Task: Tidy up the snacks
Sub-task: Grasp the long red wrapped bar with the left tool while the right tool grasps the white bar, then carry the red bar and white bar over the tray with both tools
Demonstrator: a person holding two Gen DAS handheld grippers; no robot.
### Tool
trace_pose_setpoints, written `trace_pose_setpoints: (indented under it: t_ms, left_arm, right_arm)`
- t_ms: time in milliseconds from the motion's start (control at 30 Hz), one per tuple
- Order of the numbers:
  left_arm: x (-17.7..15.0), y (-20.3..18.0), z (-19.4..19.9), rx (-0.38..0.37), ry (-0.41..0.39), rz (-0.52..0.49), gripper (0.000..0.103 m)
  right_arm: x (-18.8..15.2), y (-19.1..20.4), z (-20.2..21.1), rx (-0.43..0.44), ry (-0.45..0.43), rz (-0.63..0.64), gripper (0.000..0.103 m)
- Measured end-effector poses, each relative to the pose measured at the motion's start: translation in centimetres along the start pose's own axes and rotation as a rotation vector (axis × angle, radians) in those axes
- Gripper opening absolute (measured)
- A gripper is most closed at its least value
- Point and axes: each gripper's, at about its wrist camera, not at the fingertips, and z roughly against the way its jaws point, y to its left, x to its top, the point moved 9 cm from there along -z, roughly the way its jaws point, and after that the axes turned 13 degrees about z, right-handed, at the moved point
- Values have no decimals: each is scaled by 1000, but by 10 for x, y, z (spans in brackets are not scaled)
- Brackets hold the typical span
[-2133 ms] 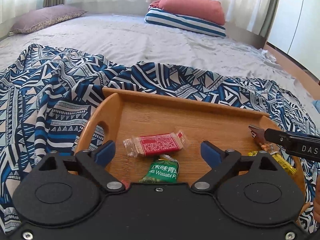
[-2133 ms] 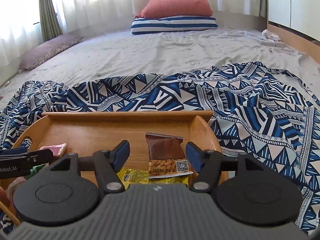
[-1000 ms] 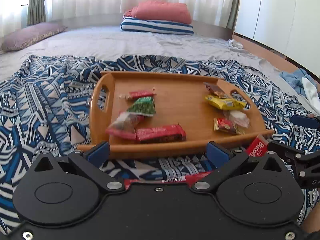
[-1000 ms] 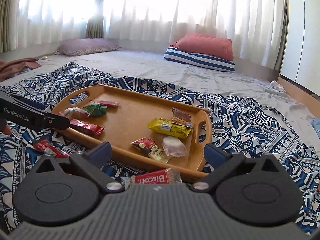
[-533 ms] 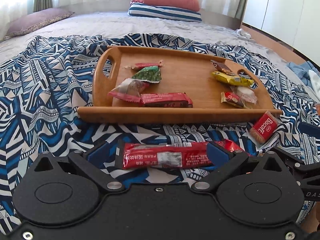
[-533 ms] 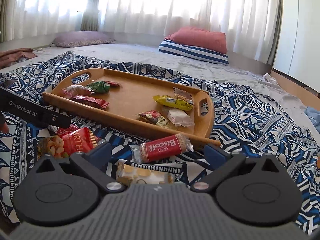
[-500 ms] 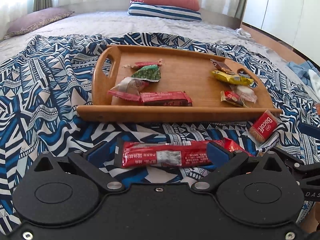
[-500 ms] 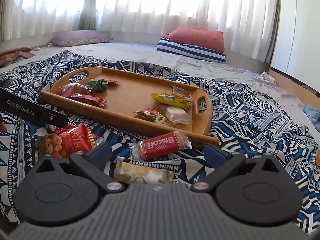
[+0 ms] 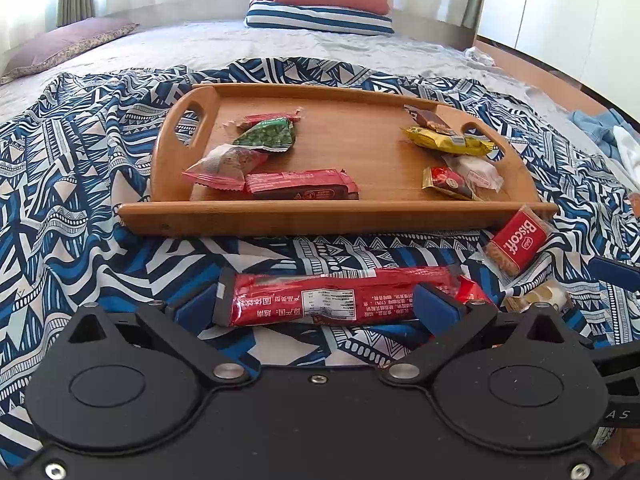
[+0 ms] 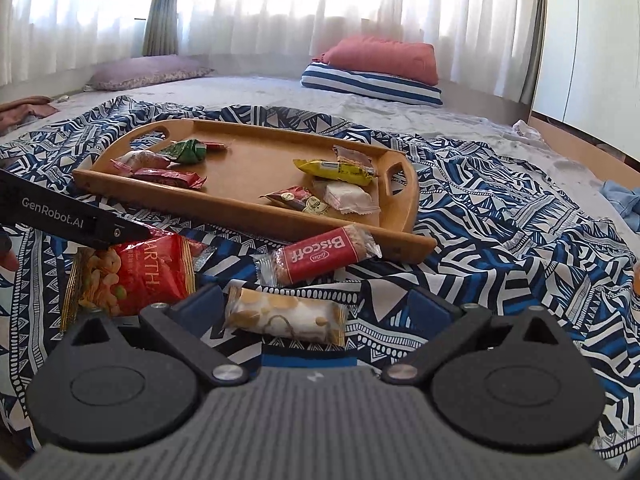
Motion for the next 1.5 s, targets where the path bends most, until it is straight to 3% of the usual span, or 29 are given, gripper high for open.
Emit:
trace_pose_setpoints:
  t_ms: [267, 367, 467, 533, 633, 733, 867, 900, 933, 1167, 1267, 1500]
  left_arm:
    - [-1, -7, -6, -35, 13, 7, 101]
    - [-2, -9, -4, -41, 3, -9, 92]
    - [-2, -10, 1, -44, -9, -18, 78]
    - [-3, -11, 4, -51, -13, -18, 61]
    - [-3, -13, 8, -68, -11, -12, 49]
    - [-3, -15, 12, -64, -20, -28, 46]
    - [-4, -15, 17, -67, -20, -28, 42]
    - [-3, -14, 19, -68, -22, -27, 26]
    - [-3, -13, 20, -68, -20, -27, 16]
    - [5, -4, 28, -46, -61, -49, 19]
    - [8, -13, 27, -58, -77, -96, 39]
    - [15, -53, 8, -119, -86, -222, 56]
  right_arm:
    - [-4, 8, -7, 33, 19, -16, 97]
    - [-5, 9, -9, 45, 19, -29, 94]
    - [-6, 9, -9, 65, 19, -53, 88]
    - [-5, 9, -9, 66, 16, -59, 84]
    - [-4, 11, -8, 70, 7, -56, 73]
    - [-3, 12, -6, 74, -2, -54, 66]
    - [-1, 11, -1, 78, -14, -60, 63]
    - [-1, 10, 0, 76, -17, -63, 63]
    - [0, 9, 1, 73, -19, -64, 63]
    - [4, -3, 6, 41, -30, -73, 63]
    - [4, -7, 6, 28, -29, -77, 63]
    - [0, -16, 6, 9, -17, -93, 63]
